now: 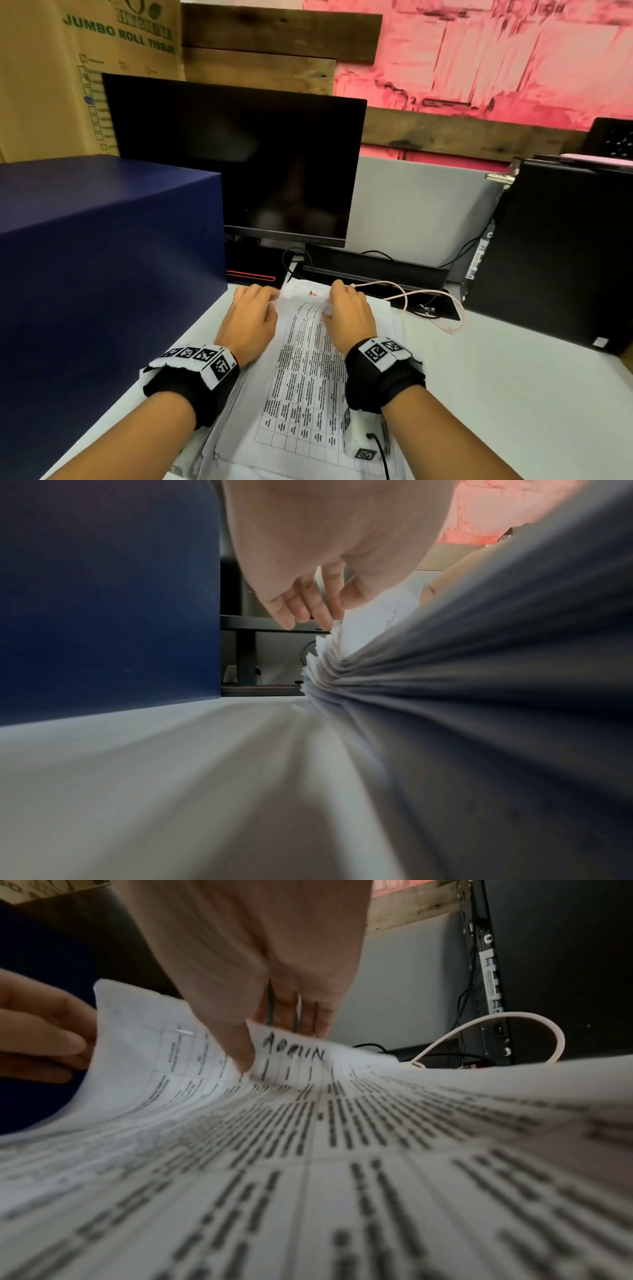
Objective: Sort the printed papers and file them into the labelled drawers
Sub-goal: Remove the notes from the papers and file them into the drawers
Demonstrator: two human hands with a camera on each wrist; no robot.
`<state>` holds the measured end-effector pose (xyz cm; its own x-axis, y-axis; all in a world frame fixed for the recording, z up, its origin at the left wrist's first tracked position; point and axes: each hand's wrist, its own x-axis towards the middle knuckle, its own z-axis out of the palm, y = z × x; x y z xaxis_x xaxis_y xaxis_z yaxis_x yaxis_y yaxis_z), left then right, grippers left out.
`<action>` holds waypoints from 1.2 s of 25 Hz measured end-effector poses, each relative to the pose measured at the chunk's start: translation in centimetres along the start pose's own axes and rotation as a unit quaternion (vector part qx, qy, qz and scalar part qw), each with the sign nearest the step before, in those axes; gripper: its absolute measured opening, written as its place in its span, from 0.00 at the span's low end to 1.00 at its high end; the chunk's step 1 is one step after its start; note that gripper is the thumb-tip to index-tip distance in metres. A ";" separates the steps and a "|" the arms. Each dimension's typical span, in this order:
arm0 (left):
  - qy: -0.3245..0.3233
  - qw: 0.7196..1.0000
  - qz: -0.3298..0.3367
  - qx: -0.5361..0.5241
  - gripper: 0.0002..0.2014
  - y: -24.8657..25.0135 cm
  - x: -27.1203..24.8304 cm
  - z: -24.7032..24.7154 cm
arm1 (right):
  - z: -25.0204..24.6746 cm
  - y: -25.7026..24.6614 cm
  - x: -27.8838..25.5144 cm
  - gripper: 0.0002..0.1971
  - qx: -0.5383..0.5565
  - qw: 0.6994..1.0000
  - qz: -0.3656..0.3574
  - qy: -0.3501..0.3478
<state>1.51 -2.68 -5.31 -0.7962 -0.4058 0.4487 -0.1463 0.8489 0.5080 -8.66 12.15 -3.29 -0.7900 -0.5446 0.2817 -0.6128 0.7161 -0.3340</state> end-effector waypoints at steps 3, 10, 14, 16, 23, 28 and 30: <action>-0.002 1.000 0.007 0.007 0.13 -0.5 -0.1 0.1 | -0.3 -0.3 -0.2 0.08 0.013 1.000 -0.017 0.018; 0.010 1.000 -0.010 0.000 0.14 -0.4 -0.1 0.2 | -0.9 -1.3 -0.4 0.16 -0.032 0.998 -0.041 -0.017; 0.004 1.000 -0.005 0.000 0.14 -0.4 -0.1 0.1 | -0.5 -1.3 -0.5 0.12 0.012 0.996 -0.090 0.010; 0.009 1.000 -0.008 -0.022 0.16 -0.3 -0.1 -0.1 | -0.3 -1.5 -0.5 0.10 0.027 0.991 -0.127 0.019; -0.021 0.997 0.014 -0.073 0.18 0.1 -0.3 -0.2 | -0.3 -1.8 -0.6 0.14 0.024 0.993 -0.112 0.017; -0.022 0.998 0.034 -0.040 0.15 0.3 -0.2 -0.1 | -0.3 -1.7 -0.4 0.10 0.003 0.995 -0.103 -0.013; -0.028 0.998 0.032 -0.040 0.14 0.4 -0.2 -0.1 | -0.3 -1.8 -0.4 0.06 0.008 0.995 -0.099 -0.014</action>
<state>1.69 -2.27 -5.15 -0.8340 -0.3304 0.4420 -0.0489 0.8421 0.5371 -7.22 11.25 -2.53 -0.6531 -0.6871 0.3184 -0.7572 0.5863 -0.2880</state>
